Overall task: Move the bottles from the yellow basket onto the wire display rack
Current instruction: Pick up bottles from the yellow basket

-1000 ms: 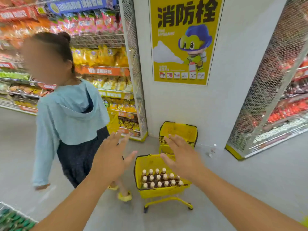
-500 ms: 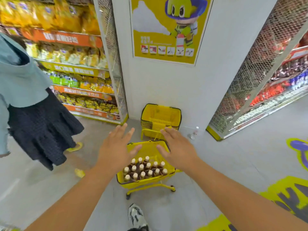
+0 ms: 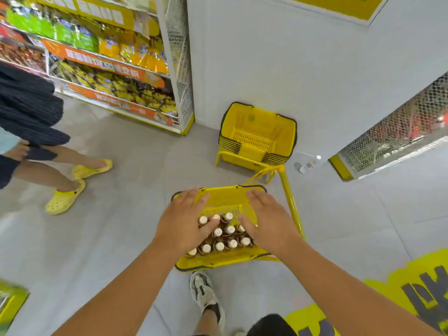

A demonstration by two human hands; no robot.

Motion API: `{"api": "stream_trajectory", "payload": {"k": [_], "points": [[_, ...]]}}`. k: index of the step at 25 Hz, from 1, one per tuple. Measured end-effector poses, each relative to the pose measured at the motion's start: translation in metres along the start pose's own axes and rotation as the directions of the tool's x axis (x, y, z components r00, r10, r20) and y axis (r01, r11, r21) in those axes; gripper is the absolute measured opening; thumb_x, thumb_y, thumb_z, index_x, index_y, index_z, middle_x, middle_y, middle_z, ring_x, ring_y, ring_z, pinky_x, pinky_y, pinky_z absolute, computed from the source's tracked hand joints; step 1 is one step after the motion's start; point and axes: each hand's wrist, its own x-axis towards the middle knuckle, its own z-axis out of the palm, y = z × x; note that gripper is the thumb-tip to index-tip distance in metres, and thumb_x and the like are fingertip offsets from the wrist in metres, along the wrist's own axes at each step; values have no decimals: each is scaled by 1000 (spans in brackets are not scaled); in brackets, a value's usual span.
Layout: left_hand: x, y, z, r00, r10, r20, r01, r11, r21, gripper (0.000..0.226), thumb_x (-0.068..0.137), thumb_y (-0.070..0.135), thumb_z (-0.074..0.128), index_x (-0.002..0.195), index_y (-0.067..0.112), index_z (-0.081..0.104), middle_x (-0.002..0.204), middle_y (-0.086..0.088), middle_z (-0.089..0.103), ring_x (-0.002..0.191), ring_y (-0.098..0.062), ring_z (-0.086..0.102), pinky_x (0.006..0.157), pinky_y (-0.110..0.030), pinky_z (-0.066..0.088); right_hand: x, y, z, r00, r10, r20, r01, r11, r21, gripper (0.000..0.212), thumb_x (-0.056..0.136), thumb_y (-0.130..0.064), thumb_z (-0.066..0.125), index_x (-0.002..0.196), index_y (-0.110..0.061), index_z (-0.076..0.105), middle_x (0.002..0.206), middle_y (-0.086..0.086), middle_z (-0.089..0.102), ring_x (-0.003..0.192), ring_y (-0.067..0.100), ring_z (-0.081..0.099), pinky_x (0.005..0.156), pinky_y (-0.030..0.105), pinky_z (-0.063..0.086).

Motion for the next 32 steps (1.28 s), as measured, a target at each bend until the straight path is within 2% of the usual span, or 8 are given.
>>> {"api": "stream_trajectory", "payload": {"k": [3,7,15,22,25,27,29,32], "points": [[34,-17,54,999,-26,31,28,998,-58,83,85,76,36,152,28,45,163,-5,35,150,-27,31,117,-43,35,42,27,51,997,3,76,-6,999,36,71,102,-53,48,160,-17,31,167,3,29,154,21,26,119,39,32],[77,-34,135,992,-74,101,86,989,-121,76,90,67,56,155,30,39,167,0,26,153,-23,22,119,-40,30,89,65,131,990,15,142,-32,993,116,68,101,-47,55,158,-18,34,164,1,33,152,20,28,118,41,36],[124,-61,267,971,-112,213,141,982,-126,80,90,68,56,157,33,32,168,4,22,155,-20,18,121,-41,26,148,116,270,963,-2,270,-48,983,178,72,100,-53,54,160,-22,29,165,0,31,153,18,26,118,36,34],[162,-75,327,952,-88,293,113,991,-70,80,89,64,61,157,37,29,165,10,28,152,-17,27,115,-38,35,174,131,332,940,-25,340,-63,968,243,74,99,-50,58,161,-24,27,166,-4,30,152,15,27,115,37,38],[169,-79,340,943,-92,320,119,991,-68,73,86,58,69,151,35,43,157,8,44,142,-20,44,106,-37,45,181,134,344,928,-37,371,-73,958,279,73,99,-46,61,161,-25,27,166,-5,30,152,16,28,116,35,37],[172,-79,346,946,-77,315,103,993,-64,58,85,55,71,136,34,56,139,8,60,127,-21,56,92,-35,50,184,135,349,921,-22,389,-113,940,321,73,99,-41,63,160,-26,27,165,-5,31,150,17,32,114,33,37],[176,-77,349,945,-85,316,99,995,-30,41,85,54,71,120,35,61,117,8,69,109,-21,63,75,-31,47,187,136,354,917,6,399,-163,918,362,71,98,-36,67,159,-26,32,163,-4,36,148,17,37,113,31,36],[181,-73,351,947,-97,305,99,995,11,31,87,51,68,112,35,61,103,7,70,97,-21,65,65,-29,39,193,136,361,913,59,403,-230,891,391,62,94,-28,73,150,-26,47,151,-3,51,136,20,51,105,31,43]]}}
